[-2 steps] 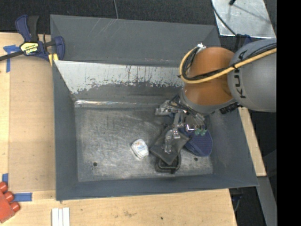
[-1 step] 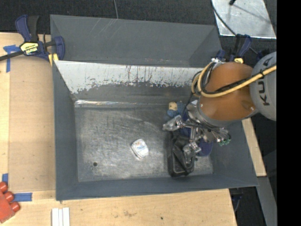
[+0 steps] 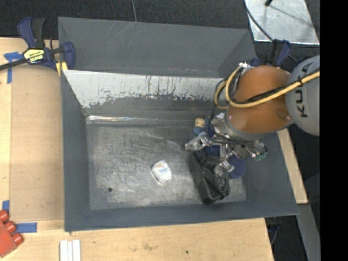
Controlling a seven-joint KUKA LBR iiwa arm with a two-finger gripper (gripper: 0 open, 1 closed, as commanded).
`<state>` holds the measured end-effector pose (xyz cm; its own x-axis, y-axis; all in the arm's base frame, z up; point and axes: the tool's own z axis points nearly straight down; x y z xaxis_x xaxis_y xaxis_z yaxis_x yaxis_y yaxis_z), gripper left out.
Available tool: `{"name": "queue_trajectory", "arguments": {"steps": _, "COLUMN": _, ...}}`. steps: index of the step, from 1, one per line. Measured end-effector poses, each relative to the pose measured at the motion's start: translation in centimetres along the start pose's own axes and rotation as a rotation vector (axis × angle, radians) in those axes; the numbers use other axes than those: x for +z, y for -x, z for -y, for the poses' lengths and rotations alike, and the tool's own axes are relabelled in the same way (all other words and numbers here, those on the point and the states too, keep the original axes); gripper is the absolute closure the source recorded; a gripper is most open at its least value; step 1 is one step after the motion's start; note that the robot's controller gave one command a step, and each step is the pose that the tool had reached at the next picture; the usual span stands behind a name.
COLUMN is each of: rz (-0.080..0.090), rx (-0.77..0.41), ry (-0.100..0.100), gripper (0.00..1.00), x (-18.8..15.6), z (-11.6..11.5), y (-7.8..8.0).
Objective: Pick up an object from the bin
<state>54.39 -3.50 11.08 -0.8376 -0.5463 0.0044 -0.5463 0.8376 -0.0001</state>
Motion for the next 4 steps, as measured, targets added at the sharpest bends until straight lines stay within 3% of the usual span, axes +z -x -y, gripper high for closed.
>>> {"name": "queue_trajectory", "arguments": {"steps": 1, "rz": -0.021, "rx": -0.402, "ry": 0.007, "gripper": 0.0, "x": 0.0, "z": 4.1, "y": 5.2}}
{"name": "queue_trajectory", "arguments": {"steps": 2, "rz": -0.023, "rx": -0.401, "ry": 0.008, "gripper": 1.0, "x": 0.0, "z": 4.2, "y": 5.3}}
{"name": "queue_trajectory", "arguments": {"steps": 3, "rz": 0.005, "rx": -0.41, "ry": 0.0, "gripper": 1.0, "x": -3.3, "z": 3.9, "y": 5.3}}
{"name": "queue_trajectory", "arguments": {"steps": 4, "rz": 0.005, "rx": -0.411, "ry": 0.0, "gripper": 1.0, "x": -3.3, "z": 3.9, "y": 5.3}}
